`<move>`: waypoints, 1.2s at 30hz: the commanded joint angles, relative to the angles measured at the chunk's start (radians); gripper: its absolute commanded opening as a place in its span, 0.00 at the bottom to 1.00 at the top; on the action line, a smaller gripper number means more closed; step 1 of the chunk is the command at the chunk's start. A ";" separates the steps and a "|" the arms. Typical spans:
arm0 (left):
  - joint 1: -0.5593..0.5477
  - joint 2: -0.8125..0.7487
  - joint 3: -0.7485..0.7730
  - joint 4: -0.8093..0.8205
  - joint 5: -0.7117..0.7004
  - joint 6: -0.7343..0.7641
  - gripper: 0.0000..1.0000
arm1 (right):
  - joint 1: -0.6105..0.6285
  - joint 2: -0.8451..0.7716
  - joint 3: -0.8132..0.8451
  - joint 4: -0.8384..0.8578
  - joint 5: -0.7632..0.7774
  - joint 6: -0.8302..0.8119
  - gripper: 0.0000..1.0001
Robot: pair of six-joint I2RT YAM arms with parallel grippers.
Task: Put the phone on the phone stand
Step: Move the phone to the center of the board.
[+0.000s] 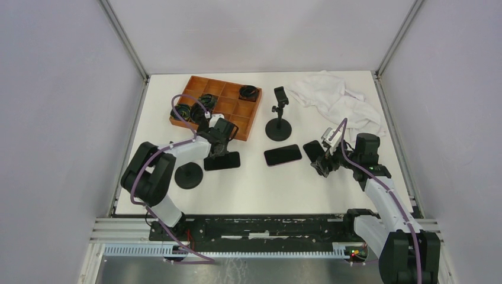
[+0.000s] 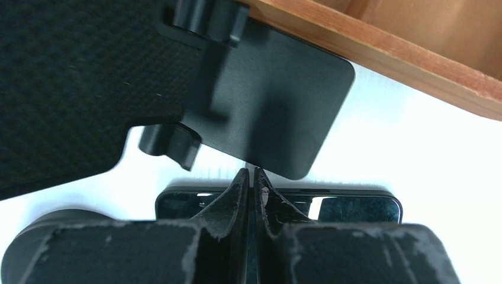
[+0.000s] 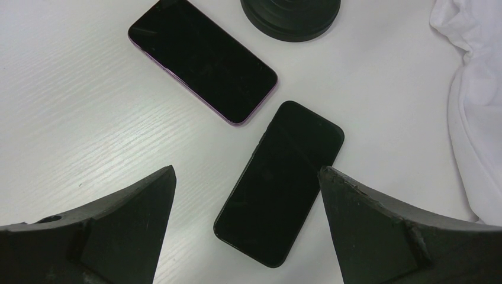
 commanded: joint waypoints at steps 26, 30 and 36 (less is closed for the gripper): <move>-0.343 0.108 0.073 0.027 0.217 0.057 0.08 | 0.007 -0.016 0.019 -0.002 -0.006 -0.012 0.98; -0.385 0.077 0.055 0.006 0.141 0.045 0.08 | 0.006 -0.018 0.020 -0.002 -0.006 -0.013 0.98; -0.487 -0.091 0.026 -0.010 -0.012 0.031 0.08 | 0.006 -0.018 0.019 -0.005 -0.009 -0.012 0.98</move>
